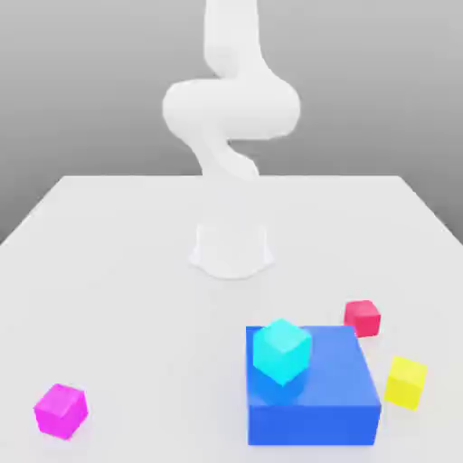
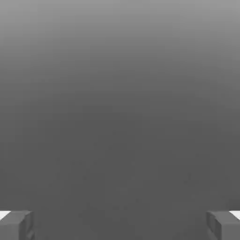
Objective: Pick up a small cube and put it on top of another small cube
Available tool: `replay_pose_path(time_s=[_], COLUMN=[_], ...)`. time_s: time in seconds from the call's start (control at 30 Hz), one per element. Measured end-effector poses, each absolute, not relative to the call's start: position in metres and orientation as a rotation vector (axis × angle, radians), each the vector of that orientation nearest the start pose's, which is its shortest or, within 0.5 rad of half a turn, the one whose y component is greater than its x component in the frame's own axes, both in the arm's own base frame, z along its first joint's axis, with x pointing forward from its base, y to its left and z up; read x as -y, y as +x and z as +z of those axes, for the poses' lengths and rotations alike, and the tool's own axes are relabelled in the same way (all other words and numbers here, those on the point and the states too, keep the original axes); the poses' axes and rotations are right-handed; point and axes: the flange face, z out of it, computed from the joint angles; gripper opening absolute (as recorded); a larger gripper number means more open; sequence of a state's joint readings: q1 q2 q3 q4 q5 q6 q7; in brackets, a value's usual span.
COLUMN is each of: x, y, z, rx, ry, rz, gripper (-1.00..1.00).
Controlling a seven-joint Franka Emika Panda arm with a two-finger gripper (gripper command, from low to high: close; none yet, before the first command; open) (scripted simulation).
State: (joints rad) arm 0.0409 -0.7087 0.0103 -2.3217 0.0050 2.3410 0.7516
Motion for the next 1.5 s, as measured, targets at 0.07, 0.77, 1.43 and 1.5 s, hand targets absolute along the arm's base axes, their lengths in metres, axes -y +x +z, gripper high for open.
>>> replay_pose_path(time_s=[0.07,0.77,1.43,1.5], x=[-0.041,-0.247,-0.257,-0.259], y=[0.405,0.401,0.379,0.362], z=[0.636,0.234,0.183,0.199], rx=[-0.839,0.326,0.459,0.503], ry=[-2.620,-3.099,-3.108,-3.093], rz=[-0.879,-0.094,0.000,0.007], gripper=[0.00,0.00,-1.00,-1.00])
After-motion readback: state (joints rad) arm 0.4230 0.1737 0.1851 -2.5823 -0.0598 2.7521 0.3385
